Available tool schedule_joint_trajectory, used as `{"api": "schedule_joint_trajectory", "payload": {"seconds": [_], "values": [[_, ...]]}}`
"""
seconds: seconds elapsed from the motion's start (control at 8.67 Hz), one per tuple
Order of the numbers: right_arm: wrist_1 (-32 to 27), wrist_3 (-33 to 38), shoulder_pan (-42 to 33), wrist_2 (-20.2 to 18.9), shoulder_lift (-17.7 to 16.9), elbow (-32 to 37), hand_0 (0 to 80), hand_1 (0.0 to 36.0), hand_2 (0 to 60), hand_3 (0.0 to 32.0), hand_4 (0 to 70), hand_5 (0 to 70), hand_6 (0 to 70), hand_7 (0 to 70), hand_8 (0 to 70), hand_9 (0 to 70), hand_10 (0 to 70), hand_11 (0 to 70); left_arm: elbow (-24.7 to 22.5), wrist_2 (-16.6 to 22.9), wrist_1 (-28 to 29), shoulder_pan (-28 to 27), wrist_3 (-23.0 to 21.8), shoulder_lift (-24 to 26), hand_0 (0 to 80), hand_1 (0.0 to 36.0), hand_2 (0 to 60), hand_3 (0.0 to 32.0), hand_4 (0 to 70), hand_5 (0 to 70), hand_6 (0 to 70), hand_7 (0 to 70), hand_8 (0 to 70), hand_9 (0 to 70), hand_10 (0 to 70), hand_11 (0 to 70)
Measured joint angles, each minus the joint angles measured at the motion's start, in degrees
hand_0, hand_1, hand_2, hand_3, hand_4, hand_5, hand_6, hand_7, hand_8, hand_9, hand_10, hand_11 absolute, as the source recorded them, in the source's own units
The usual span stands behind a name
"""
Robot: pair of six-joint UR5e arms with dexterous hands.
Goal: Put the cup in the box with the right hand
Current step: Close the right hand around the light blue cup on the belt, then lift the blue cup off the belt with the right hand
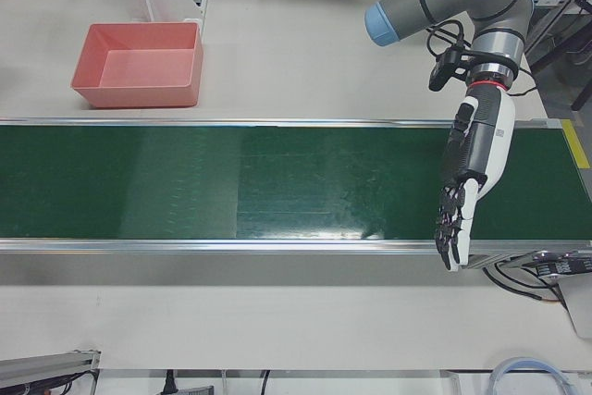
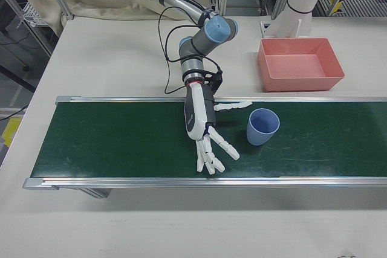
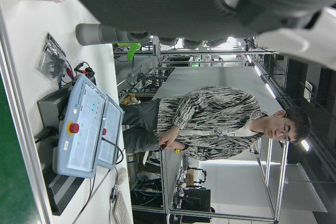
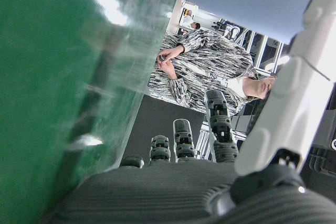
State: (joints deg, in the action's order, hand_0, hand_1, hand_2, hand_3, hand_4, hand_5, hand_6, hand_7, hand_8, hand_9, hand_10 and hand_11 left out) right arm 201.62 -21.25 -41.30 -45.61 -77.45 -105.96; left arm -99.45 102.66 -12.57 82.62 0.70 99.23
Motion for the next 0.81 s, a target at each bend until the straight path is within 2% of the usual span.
{"api": "schedule_joint_trajectory", "payload": {"seconds": [0.23, 0.35, 0.46, 0.58, 0.69, 0.81], "values": [[0.0, -0.02, 0.0, -0.01, 0.02, 0.0, 47.9, 11.8, 0.0, 0.0, 10.8, 3.8, 5.8, 26.9, 6.6, 12.5, 0.0, 0.9, 0.02, 0.0, 0.0, 0.0, 0.0, 0.0, 0.0, 0.0, 0.0, 0.0, 0.0, 0.0, 0.0, 0.0, 0.0, 0.0, 0.0, 0.0], [0.03, -0.05, 0.0, -0.04, 0.02, 0.01, 48.5, 14.3, 3.1, 0.0, 10.2, 4.4, 7.6, 32.5, 7.5, 15.0, 0.4, 1.9, 0.03, 0.0, 0.0, 0.0, 0.0, 0.0, 0.0, 0.0, 0.0, 0.0, 0.0, 0.0, 0.0, 0.0, 0.0, 0.0, 0.0, 0.0], [0.11, -0.08, -0.13, -0.07, 0.02, 0.03, 47.8, 24.4, 44.5, 0.0, 7.3, 6.5, 13.3, 56.5, 12.3, 26.4, 3.1, 6.3, 0.04, 0.0, 0.0, 0.0, 0.0, 0.0, 0.0, 0.0, 0.0, 0.0, 0.0, 0.0, 0.0, 0.0, 0.0, 0.0, 0.0, 0.0], [0.32, -0.22, -0.52, 0.13, 0.0, 0.04, 44.7, 35.8, 60.0, 0.0, 26.8, 10.0, 27.8, 70.0, 28.4, 51.6, 19.9, 30.7, 0.04, 0.0, 0.0, 0.0, 0.0, 0.0, 0.0, 0.0, 0.0, 0.0, 0.0, 0.0, 0.0, 0.0, 0.0, 0.0, 0.0, 0.0], [0.53, -0.8, -1.25, 0.99, -0.1, -0.06, 40.0, 36.0, 60.0, 0.0, 62.2, 14.2, 41.0, 70.0, 53.2, 70.0, 47.5, 67.9, 0.05, 0.0, 0.0, 0.0, 0.0, 0.0, 0.0, 0.0, 0.0, 0.0, 0.0, 0.0, 0.0, 0.0, 0.0, 0.0, 0.0, 0.0], [0.73, -1.79, -2.13, 2.03, -0.23, -0.42, 40.4, 36.0, 60.0, 0.0, 70.0, 18.5, 48.0, 70.0, 70.0, 70.0, 70.0, 70.0, 0.03, 0.0, 0.0, 0.0, 0.0, 0.0, 0.0, 0.0, 0.0, 0.0, 0.0, 0.0, 0.0, 0.0, 0.0, 0.0, 0.0, 0.0]]}}
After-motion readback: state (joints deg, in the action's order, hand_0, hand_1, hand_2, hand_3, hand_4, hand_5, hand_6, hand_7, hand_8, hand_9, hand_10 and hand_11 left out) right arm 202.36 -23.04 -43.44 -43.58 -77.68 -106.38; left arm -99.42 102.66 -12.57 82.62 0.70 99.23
